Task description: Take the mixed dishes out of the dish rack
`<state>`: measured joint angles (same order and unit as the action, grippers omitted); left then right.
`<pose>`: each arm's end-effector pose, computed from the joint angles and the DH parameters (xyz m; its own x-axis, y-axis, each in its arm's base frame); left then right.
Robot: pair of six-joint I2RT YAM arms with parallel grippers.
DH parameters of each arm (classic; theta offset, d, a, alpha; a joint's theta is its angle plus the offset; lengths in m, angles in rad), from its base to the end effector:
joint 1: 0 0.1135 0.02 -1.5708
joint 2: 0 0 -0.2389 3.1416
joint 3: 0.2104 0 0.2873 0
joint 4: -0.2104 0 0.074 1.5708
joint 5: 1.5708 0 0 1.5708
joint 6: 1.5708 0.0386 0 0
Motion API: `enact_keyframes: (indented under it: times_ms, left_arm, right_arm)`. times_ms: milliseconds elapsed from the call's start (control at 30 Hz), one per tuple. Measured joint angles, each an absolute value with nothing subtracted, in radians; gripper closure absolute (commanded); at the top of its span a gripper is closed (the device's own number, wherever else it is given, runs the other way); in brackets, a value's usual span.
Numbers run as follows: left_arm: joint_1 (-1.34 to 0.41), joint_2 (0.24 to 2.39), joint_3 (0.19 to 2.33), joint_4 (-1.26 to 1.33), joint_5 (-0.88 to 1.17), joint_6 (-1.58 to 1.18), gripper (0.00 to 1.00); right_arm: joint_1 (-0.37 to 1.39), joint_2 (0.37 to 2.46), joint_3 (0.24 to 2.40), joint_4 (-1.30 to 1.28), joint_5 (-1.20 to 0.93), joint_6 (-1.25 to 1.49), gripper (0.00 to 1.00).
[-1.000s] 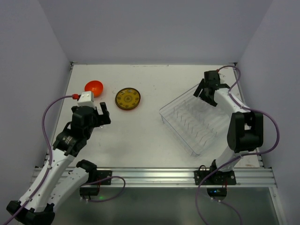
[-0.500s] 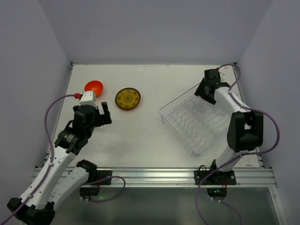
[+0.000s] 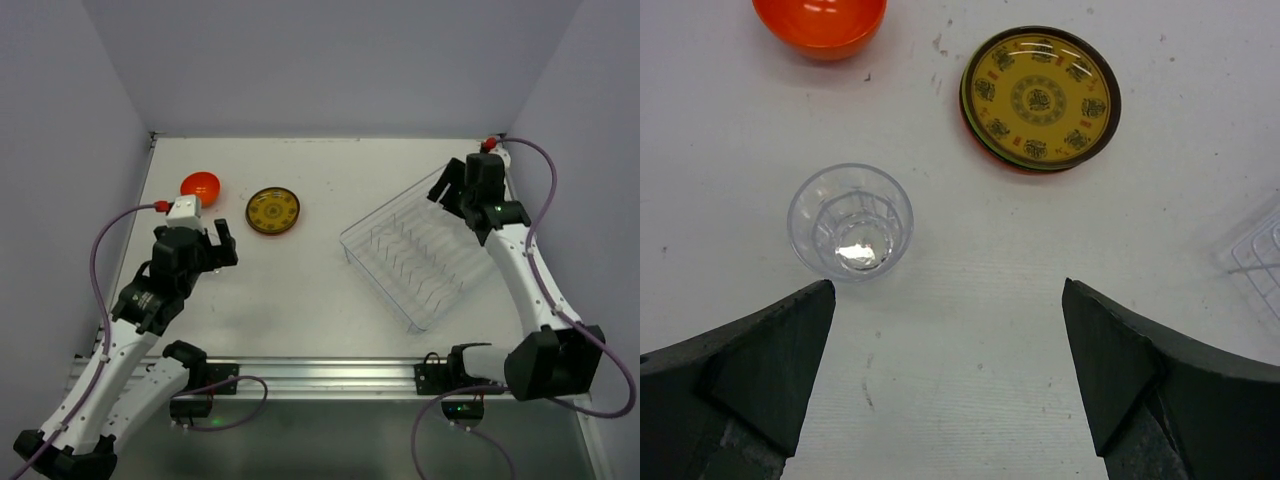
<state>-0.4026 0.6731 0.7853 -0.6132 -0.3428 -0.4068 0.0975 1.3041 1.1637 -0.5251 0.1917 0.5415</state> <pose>0.1914 -0.0674 0.3005 -0.4445 -0.2157 -0.8694 -0.0850 0.9763 -0.1988 0.3308 0.0250 0.2950 -0.4990 0.4596 -0.7347 0.3627 0.8807 0.3046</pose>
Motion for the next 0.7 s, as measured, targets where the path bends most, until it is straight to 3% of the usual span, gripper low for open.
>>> enact_keyframes:
  times_ms: [133,267,467,700]
  left_arm:
    - [-0.403,0.648,0.785,-0.602,-0.278,-0.395,0.00]
    - [-0.403,0.613,0.783,-0.523,-0.049,-0.461,0.00]
    - [-0.438,0.622,0.412,0.355,0.390,-0.843,0.00]
    - [-0.749,0.817,0.358,0.708,0.430,-0.983,0.00]
  right_arm:
    - [0.096,1.112,1.087,-0.483,0.078,0.535,1.00]
    - [0.095,0.895,0.915,-0.282,-0.264,0.612,1.00]
    - [0.254,0.910,0.766,0.111,-0.658,0.813,1.00]
    - [0.427,0.924,0.686,0.330,-0.725,0.883,1.00]
